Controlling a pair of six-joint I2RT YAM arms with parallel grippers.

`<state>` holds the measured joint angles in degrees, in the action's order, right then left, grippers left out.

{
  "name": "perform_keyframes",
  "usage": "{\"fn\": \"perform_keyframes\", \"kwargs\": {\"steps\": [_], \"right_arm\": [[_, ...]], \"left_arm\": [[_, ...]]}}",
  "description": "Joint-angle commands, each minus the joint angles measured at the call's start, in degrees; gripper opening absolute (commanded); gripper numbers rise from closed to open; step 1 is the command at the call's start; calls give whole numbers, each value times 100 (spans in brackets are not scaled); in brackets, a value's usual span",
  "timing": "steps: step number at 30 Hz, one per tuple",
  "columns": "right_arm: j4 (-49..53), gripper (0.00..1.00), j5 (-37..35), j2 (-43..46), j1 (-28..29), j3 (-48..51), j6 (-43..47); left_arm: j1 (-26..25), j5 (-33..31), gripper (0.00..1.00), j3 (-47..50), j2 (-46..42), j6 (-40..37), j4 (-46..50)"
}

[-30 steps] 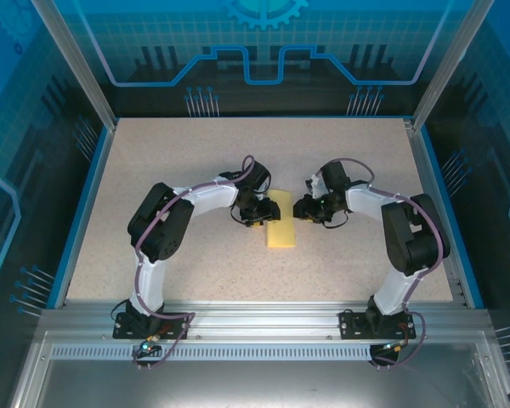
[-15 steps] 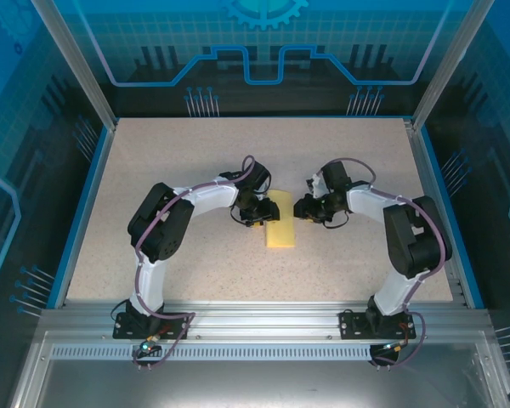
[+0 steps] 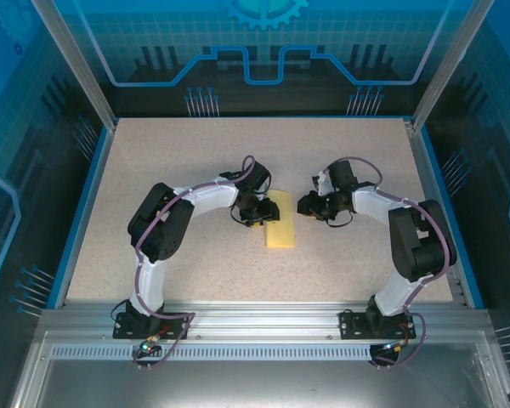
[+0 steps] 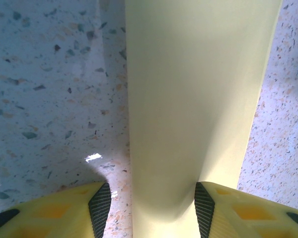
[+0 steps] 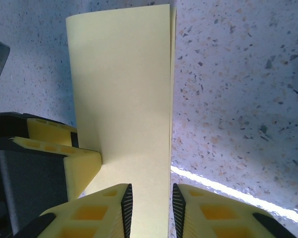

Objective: Fold a paper plane with a square sheet of paper (fold left side to right side)
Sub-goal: Hold the square sheet of paper at the center of the table.

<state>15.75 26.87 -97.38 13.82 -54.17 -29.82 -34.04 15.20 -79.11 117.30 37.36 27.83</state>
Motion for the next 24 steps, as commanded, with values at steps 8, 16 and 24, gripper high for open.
{"fn": "perform_keyframes", "kwargs": {"steps": [8, 16, 24], "right_arm": [[-45, 30, 230, -87, 15, 5, -68], [-80, 24, 404, -343, 242, -127, -113], [-125, 22, 417, -639, 469, -269, -185]], "left_arm": [[-213, 121, 53, 58, 380, -159, -59], [-214, 119, 53, 61, 386, -150, -59], [-210, 132, 53, 52, 405, -150, -50]]}}
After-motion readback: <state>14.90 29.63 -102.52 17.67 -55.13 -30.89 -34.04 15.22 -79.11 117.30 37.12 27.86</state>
